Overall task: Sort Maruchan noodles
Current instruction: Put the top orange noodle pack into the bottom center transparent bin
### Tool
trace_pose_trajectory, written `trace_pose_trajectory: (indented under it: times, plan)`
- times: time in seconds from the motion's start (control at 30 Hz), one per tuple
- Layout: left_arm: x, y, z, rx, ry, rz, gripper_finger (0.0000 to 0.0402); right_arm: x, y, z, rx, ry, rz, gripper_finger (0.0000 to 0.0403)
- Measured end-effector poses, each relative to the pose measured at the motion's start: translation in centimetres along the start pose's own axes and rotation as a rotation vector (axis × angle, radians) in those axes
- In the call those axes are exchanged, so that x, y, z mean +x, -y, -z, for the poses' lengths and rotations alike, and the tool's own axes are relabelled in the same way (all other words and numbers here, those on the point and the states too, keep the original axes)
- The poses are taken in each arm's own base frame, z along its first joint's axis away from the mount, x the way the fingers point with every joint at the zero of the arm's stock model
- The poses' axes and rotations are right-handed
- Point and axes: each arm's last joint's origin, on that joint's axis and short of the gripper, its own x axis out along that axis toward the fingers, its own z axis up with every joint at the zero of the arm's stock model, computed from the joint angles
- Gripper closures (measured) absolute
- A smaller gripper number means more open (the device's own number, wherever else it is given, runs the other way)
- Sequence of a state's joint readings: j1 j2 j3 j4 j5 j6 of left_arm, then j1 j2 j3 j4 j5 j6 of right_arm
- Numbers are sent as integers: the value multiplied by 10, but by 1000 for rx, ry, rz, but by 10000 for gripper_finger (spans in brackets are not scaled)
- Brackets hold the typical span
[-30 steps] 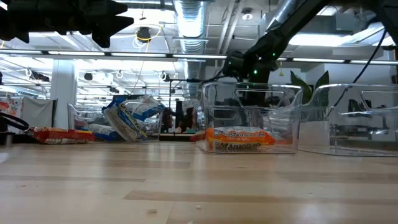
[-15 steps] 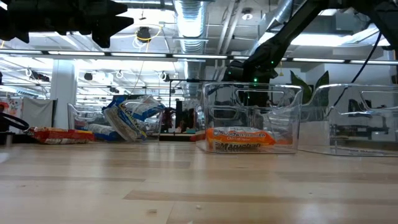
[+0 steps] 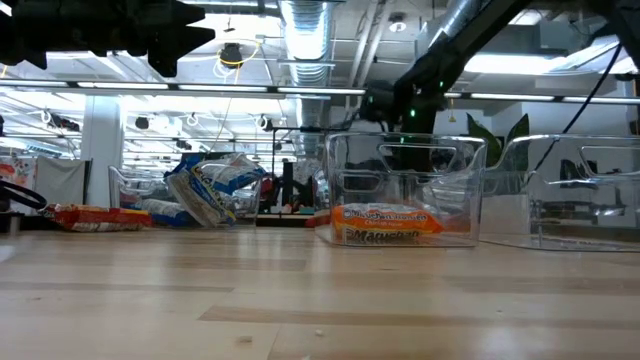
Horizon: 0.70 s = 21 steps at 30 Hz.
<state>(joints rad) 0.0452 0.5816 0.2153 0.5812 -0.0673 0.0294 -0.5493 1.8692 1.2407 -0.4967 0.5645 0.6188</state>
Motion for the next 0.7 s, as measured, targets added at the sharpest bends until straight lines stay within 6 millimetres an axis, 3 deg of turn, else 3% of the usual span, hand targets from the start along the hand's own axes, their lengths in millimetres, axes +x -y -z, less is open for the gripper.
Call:
trace_pose_trajectory:
  times: [0.2, 0.4, 0.57, 0.7]
  plan:
    - [0, 0, 0, -8, -2, 0, 203, -53, 1, -12, -14, 140, -63, 396]
    - [0, 0, 1, -11, -14, 0, 203, -129, 3, -12, -63, 279, -228, 396]
    - [0, 0, 2, -11, -16, 0, 203, -195, -14, 23, -191, 332, -454, 396]
    - [0, 0, 2, -11, -16, 0, 203, -233, -30, 64, -329, 323, -607, 392]
